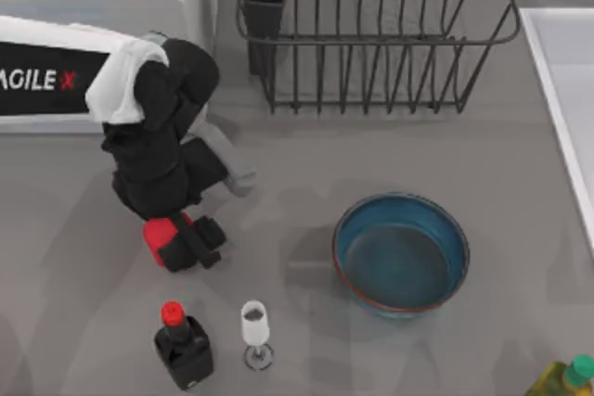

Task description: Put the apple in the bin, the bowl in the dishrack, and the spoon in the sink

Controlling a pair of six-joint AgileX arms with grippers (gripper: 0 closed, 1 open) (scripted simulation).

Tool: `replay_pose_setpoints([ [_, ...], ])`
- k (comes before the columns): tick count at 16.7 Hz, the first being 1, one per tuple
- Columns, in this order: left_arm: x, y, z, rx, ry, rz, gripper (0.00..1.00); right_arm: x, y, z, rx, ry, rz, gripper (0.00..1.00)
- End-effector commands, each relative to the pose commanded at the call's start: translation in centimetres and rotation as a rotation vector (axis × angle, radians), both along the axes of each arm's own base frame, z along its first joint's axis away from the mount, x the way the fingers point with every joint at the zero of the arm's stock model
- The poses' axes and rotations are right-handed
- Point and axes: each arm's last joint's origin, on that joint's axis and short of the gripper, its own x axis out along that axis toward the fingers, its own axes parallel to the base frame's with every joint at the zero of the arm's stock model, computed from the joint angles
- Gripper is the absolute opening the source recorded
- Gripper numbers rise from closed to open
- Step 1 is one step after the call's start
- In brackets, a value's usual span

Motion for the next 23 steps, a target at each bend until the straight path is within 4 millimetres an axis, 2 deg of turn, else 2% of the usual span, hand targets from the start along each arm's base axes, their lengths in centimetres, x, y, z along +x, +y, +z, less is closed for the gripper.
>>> replay_pose_setpoints([
  [2,0.0,0.0,0.0,0.000,0.000,0.000,0.00,0.0,0.0,0.0,0.000,0.000,0.000,1.00],
  [6,0.2,-0.3,1.9,-0.020,-0.007,0.000,0.00,0.0,0.0,0.0,0.000,0.000,0.000,1.00],
  [12,0.1,-0.2,8.9,-0.013,0.009,0.007,0.00,0.0,0.0,0.0,0.000,0.000,0.000,1.00],
  [14,-0.1,-0.1,10.5,-0.017,0.000,0.007,0.00,0.0,0.0,0.0,0.000,0.000,0.000,1.00],
  [20,-0.1,0.1,10.7,-0.017,0.000,0.000,0.00,0.0,0.0,0.0,0.000,0.000,0.000,1.00],
  [23,-0.4,1.1,11.7,-0.025,-0.008,-0.065,0.00,0.0,0.0,0.0,0.000,0.000,0.000,1.00],
])
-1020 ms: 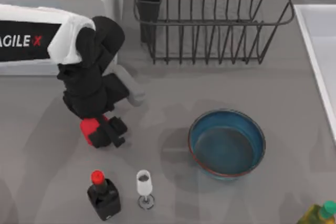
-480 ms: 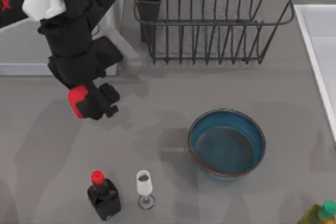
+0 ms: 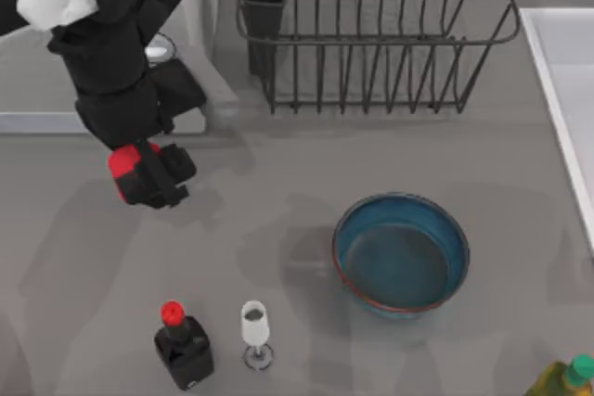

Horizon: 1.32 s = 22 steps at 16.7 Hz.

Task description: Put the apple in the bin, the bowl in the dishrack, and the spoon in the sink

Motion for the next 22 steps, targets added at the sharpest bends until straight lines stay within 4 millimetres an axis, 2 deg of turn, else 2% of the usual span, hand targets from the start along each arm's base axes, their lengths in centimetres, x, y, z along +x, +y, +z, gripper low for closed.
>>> replay_pose_setpoints([
  [5,-1.3,3.9,3.1,-0.013,-0.036,-0.264,0.00,0.0,0.0,0.0,0.000,0.000,0.000,1.00],
  [11,-4.4,9.8,6.0,0.013,-0.056,-0.802,0.00,0.0,0.0,0.0,0.000,0.000,0.000,1.00],
  [17,-8.1,14.8,6.4,0.043,-0.006,-1.321,0.00,0.0,0.0,0.0,0.000,0.000,0.000,1.00],
  [22,-10.7,17.7,6.0,0.074,0.042,-1.675,0.00,0.0,0.0,0.0,0.000,0.000,0.000,1.00],
])
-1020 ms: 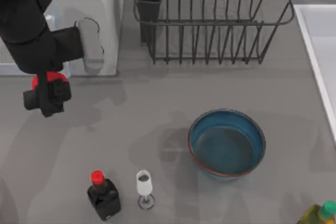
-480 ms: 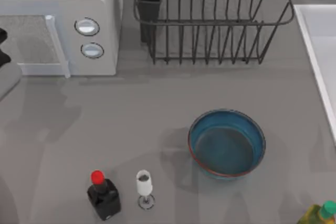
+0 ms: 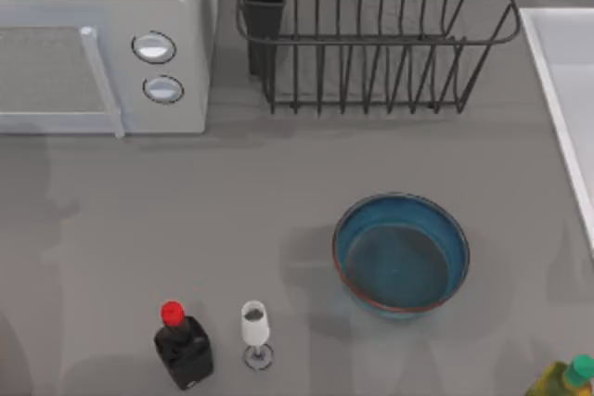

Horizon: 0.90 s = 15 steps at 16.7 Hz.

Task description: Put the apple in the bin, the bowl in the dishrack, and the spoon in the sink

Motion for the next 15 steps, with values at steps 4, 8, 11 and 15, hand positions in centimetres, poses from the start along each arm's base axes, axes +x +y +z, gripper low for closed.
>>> replay_pose_setpoints([
  [4,-1.3,1.7,-0.4,0.046,0.011,-0.225,0.00,0.0,0.0,0.0,0.000,0.000,0.000,1.00],
  [8,-2.0,2.7,-0.8,0.085,0.023,-0.374,0.00,0.0,0.0,0.0,0.000,0.000,0.000,1.00],
  [11,-2.2,3.1,-1.0,0.100,0.029,-0.425,0.00,0.0,0.0,0.0,0.000,0.000,0.000,1.00],
  [15,-2.2,3.2,-1.1,0.102,0.030,-0.432,0.00,0.0,0.0,0.0,0.000,0.000,0.000,1.00],
])
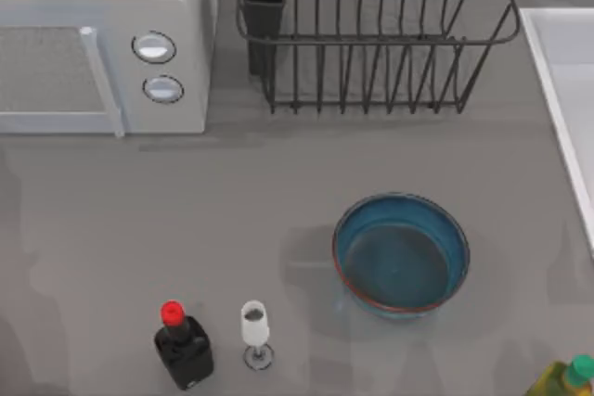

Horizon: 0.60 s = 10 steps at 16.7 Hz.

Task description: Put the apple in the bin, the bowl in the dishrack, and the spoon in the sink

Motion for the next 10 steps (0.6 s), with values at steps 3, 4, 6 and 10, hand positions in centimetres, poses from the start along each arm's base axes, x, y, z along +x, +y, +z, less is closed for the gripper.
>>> replay_pose_setpoints([
  [3,0.1,-0.1,-0.1,-0.003,0.001,-0.005,0.00,0.0,0.0,0.0,0.000,0.000,0.000,1.00],
  [4,0.1,0.0,-0.4,-0.003,0.002,-0.005,0.00,0.0,0.0,0.0,0.000,0.000,0.000,1.00],
  [6,0.3,0.2,-1.8,-0.003,0.001,-0.002,0.00,0.0,0.0,0.0,0.000,0.000,0.000,1.00],
  [10,0.4,0.8,-5.8,0.002,-0.010,0.007,0.00,0.0,0.0,0.0,0.000,0.000,0.000,1.00],
])
